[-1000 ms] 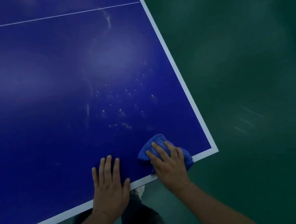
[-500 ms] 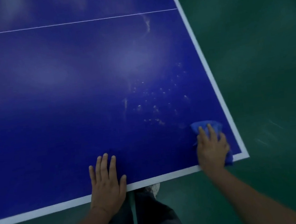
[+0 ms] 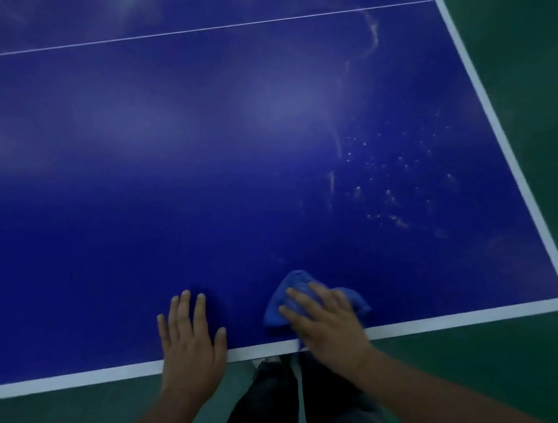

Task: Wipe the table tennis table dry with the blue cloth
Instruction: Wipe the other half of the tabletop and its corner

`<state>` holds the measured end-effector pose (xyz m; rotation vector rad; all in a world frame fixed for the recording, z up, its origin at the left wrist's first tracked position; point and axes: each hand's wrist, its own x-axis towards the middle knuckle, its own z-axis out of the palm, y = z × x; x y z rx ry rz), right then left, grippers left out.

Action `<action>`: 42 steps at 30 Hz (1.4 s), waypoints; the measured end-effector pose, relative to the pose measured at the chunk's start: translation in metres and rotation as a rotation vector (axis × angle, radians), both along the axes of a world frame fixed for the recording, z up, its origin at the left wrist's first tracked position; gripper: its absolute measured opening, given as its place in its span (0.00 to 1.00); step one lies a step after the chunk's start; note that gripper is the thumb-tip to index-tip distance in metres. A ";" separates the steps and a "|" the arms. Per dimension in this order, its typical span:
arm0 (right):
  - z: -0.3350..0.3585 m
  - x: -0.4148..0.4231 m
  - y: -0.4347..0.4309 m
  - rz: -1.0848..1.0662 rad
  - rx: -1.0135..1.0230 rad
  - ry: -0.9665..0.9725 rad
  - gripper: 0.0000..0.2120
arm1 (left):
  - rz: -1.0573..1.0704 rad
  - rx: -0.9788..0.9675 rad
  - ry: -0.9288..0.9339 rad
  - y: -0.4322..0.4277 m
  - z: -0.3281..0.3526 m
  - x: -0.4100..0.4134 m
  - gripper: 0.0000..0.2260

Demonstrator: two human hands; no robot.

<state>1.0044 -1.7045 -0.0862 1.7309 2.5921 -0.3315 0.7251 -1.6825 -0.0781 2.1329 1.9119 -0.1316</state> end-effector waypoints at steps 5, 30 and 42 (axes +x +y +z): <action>0.001 -0.037 -0.009 -0.227 -0.070 0.021 0.28 | -0.021 -0.053 -0.047 0.004 0.003 -0.021 0.33; 0.006 -0.204 0.176 -0.028 -0.057 -0.036 0.24 | 0.472 -0.037 -0.054 -0.002 -0.009 -0.162 0.33; 0.010 -0.482 0.236 0.529 -0.060 -0.023 0.23 | 0.846 0.232 -0.299 0.012 -0.005 -0.229 0.33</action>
